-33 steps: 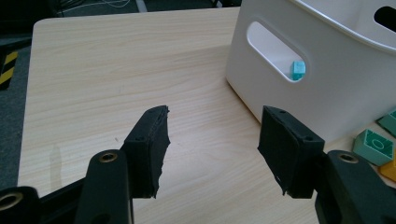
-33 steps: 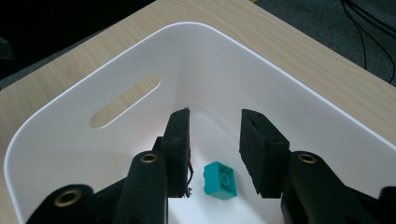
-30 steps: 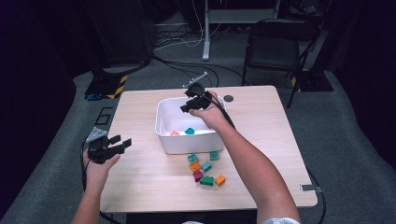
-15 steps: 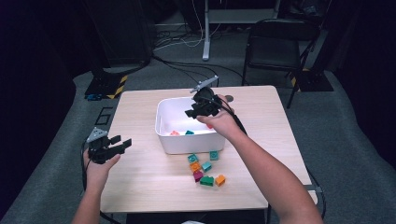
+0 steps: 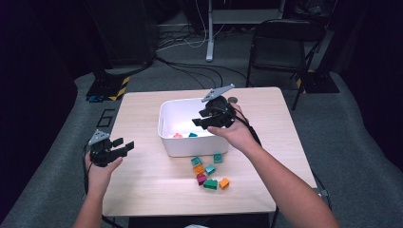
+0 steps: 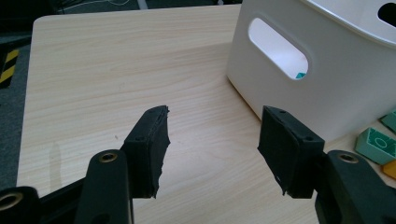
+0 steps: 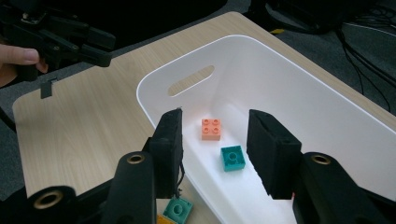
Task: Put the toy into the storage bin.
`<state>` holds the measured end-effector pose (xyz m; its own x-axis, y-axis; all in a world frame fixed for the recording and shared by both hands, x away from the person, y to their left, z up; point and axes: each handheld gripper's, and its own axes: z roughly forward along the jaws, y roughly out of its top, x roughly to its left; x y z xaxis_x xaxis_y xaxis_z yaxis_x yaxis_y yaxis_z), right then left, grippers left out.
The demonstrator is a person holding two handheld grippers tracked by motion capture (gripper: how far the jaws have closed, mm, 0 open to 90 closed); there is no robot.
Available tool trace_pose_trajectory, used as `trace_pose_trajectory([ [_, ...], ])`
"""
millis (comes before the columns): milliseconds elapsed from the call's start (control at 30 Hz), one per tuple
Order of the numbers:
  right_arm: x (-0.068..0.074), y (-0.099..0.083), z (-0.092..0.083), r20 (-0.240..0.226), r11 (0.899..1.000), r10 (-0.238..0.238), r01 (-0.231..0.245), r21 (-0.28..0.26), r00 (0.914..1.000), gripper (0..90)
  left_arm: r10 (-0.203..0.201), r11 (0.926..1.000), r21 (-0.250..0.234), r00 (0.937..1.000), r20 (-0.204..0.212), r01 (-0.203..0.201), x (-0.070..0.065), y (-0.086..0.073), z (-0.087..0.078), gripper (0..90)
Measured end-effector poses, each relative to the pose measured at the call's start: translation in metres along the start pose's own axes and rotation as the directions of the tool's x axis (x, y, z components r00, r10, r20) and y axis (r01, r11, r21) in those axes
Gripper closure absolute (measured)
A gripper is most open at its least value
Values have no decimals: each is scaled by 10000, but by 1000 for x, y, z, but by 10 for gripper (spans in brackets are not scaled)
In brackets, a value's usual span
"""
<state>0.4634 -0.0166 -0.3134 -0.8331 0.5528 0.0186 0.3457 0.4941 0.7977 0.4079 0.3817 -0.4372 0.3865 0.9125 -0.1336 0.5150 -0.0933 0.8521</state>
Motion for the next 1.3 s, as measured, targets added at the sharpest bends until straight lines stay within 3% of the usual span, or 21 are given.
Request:
trace_pose_trajectory([
  [433,16,-35,-24,312,9989,-4,19,-472,9995,537,26,10000,-7,10000,-17,-26,-1,0,1,422],
  [633,21,-54,-27,433,9983,43,-18,-584,9991,535,50,10000,18,10000,-17,-50,-2,0,1,422],
  [1300,35,-123,-6,345,9994,-165,175,-294,9993,548,119,9998,185,9999,-42,-118,-4,-3,4,422],
])
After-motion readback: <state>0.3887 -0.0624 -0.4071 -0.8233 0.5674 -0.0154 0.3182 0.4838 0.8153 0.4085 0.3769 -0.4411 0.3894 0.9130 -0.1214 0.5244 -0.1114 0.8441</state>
